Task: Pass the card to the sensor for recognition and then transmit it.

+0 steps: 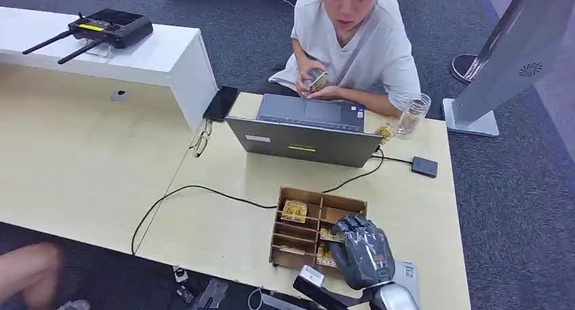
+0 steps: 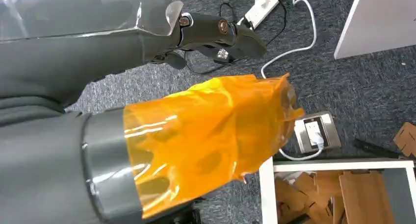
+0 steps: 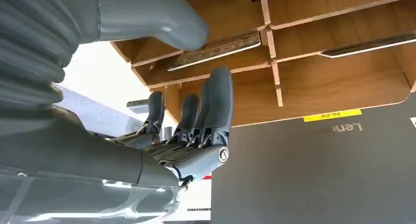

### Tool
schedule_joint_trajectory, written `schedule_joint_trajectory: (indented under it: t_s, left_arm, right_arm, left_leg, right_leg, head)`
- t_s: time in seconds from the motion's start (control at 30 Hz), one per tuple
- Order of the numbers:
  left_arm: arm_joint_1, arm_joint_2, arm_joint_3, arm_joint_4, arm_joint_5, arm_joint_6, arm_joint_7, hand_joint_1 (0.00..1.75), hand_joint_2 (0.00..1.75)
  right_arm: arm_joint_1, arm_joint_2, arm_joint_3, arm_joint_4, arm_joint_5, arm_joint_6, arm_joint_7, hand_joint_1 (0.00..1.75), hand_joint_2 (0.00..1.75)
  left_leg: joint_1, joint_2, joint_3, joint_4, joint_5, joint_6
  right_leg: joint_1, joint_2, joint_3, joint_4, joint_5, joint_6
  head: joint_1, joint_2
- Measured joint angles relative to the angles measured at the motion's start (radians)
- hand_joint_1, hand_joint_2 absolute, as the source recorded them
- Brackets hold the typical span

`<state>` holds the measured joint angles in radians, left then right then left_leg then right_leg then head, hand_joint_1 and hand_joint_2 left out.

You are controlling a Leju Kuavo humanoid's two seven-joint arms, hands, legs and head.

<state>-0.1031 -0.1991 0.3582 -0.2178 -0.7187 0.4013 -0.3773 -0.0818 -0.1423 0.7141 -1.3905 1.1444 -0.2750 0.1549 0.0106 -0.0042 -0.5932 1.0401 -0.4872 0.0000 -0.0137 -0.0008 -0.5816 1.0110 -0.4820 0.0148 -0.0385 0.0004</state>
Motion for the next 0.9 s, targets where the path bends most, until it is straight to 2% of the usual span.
schedule_joint_trajectory:
  t_s: [0.4,0.63,0.77,0.9]
  left_arm:
    - [0.000,0.000,-0.001,0.000,0.004,0.000,0.000,0.00,0.00]
    - [0.000,0.000,-0.002,0.000,0.007,0.000,0.000,0.00,0.00]
    - [0.000,0.000,-0.002,0.000,0.010,0.000,0.000,0.00,0.00]
    - [0.000,-0.001,-0.003,0.000,0.012,0.000,0.000,0.00,0.00]
  right_arm:
    - [-0.004,0.000,0.009,0.001,-0.004,0.005,0.001,1.01,1.75]
    - [-0.006,0.000,0.013,0.006,-0.012,0.015,0.003,0.99,1.75]
    - [-0.007,0.000,0.016,0.010,-0.013,0.018,0.003,0.93,1.75]
    - [-0.009,0.000,0.017,0.017,-0.015,0.018,0.003,0.94,1.75]
  left_leg:
    - [0.000,0.000,0.000,0.000,0.000,0.000]
    - [0.000,0.000,0.000,0.000,0.000,0.000]
    - [0.000,0.000,0.000,0.000,0.000,0.000]
    - [0.000,0.000,0.000,0.000,0.000,0.000]
  right_leg:
    - [0.000,0.000,0.000,0.000,0.000,0.000]
    - [0.000,0.000,0.000,0.000,0.000,0.000]
    - [0.000,0.000,0.000,0.000,0.000,0.000]
    - [0.000,0.000,0.000,0.000,0.000,0.000]
  head:
    - [0.000,0.000]
    - [0.000,0.000]
    - [0.000,0.000]
    - [0.000,0.000]
